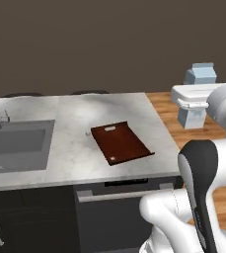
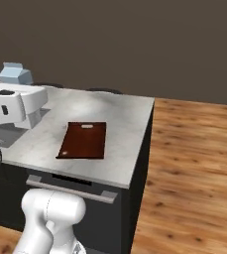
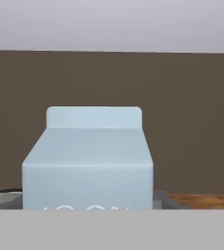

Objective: Take out the milk from the fridge and place it on the tray on the counter. Then take the sugar cube near the tray and place it in the tray.

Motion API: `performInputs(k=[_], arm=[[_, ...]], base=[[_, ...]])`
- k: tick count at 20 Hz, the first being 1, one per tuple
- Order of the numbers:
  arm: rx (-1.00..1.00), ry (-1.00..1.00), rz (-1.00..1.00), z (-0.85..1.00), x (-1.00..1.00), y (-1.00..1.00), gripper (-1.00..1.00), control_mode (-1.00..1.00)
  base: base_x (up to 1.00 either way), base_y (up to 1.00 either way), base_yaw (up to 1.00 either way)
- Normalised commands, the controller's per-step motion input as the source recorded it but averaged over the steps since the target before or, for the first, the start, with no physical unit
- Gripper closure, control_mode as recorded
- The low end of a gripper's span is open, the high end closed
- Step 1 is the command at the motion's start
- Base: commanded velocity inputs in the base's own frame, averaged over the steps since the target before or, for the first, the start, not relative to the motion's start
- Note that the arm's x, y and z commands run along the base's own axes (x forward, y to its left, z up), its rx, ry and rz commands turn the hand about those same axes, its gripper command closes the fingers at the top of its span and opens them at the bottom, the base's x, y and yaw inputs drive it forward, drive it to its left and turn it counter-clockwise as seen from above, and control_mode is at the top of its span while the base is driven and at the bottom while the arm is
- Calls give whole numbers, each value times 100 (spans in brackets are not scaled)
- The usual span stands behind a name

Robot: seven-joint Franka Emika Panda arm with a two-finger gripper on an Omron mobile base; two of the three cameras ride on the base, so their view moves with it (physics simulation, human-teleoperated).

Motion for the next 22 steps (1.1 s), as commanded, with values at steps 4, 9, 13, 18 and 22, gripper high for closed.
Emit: performInputs(k=[4,9,13,18,22], arm=[[0,0,0,0,0,0,100,100],[0,0,0,0,0,0,100,100],[0,0,0,0,0,0,100,100],[0,0,0,0,0,0,100,100],[0,0,0,0,0,0,100,100]], base=[[6,-38,6],[-2,-25,17],[44,-19,20],[58,-11,14],[53,-32,1]])
